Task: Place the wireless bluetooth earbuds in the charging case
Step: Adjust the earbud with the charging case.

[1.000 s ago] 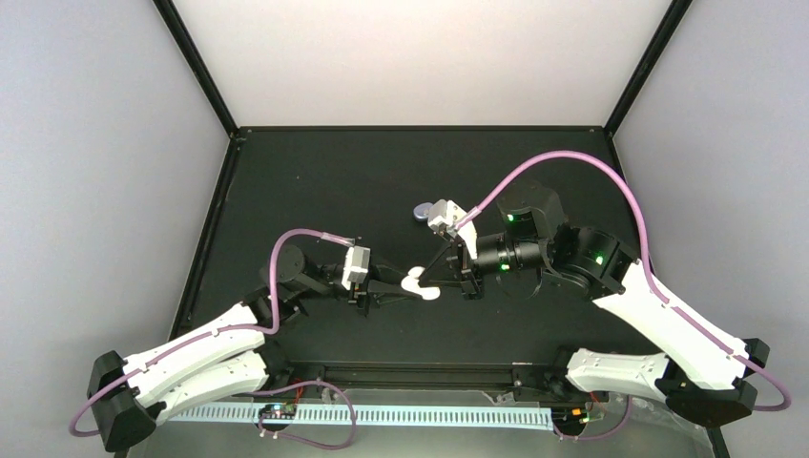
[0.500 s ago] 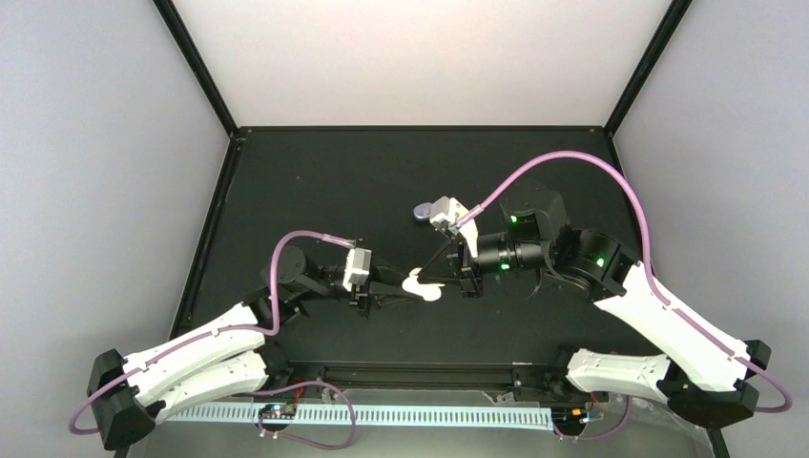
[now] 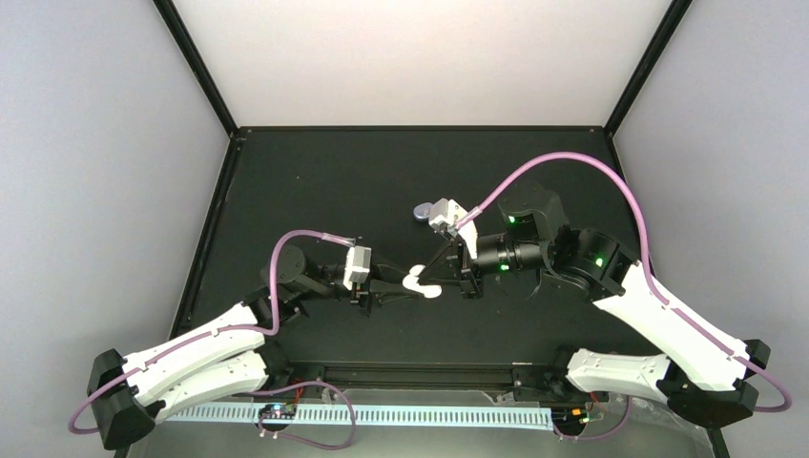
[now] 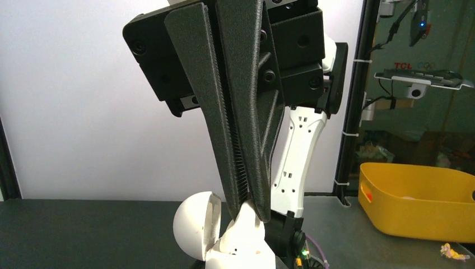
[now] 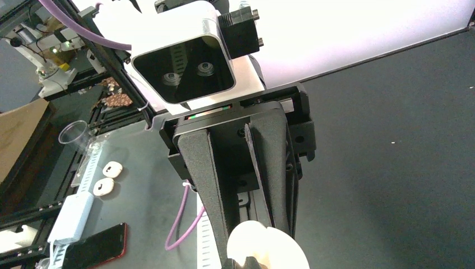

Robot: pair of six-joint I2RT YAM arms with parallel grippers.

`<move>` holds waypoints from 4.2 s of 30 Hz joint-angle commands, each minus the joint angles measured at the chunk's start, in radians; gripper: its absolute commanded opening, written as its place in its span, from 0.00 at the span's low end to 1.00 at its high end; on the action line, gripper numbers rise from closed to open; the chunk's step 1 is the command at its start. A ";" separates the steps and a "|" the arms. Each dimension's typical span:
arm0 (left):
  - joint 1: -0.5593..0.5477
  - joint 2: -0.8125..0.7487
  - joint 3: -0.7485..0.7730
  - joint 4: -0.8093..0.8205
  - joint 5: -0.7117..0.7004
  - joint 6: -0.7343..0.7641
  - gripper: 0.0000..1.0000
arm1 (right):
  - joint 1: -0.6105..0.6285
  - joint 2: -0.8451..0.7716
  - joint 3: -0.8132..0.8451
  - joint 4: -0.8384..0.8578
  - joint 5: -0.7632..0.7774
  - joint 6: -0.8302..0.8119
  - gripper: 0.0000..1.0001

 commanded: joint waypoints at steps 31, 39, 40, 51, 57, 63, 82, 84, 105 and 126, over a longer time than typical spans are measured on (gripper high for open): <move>-0.010 -0.021 0.024 0.231 -0.064 -0.112 0.01 | 0.010 -0.016 -0.060 0.023 0.077 0.011 0.01; -0.010 0.002 0.049 0.220 -0.032 -0.109 0.01 | 0.047 0.027 -0.033 -0.035 0.104 -0.022 0.01; -0.010 0.002 0.049 0.223 -0.033 -0.109 0.02 | 0.051 0.033 -0.032 -0.042 0.108 -0.024 0.01; -0.010 -0.016 0.052 0.276 -0.078 -0.117 0.02 | 0.056 0.018 -0.080 -0.011 0.152 0.009 0.01; -0.010 -0.028 0.045 0.286 -0.089 -0.122 0.02 | 0.057 -0.020 -0.095 0.036 0.225 0.048 0.01; -0.010 -0.011 0.044 0.272 -0.057 -0.113 0.02 | 0.055 -0.045 -0.088 0.106 0.221 0.114 0.01; -0.011 -0.009 0.023 0.295 -0.018 -0.093 0.02 | 0.054 -0.032 -0.044 0.125 0.139 0.175 0.01; -0.011 -0.006 0.030 0.305 -0.025 -0.104 0.02 | 0.056 -0.013 -0.038 0.094 0.145 0.151 0.01; -0.011 0.030 0.069 0.274 -0.095 -0.104 0.02 | 0.068 -0.025 -0.028 0.052 0.184 0.075 0.05; -0.011 -0.001 -0.021 0.228 -0.100 -0.109 0.01 | 0.055 -0.059 0.146 0.014 0.238 0.089 0.43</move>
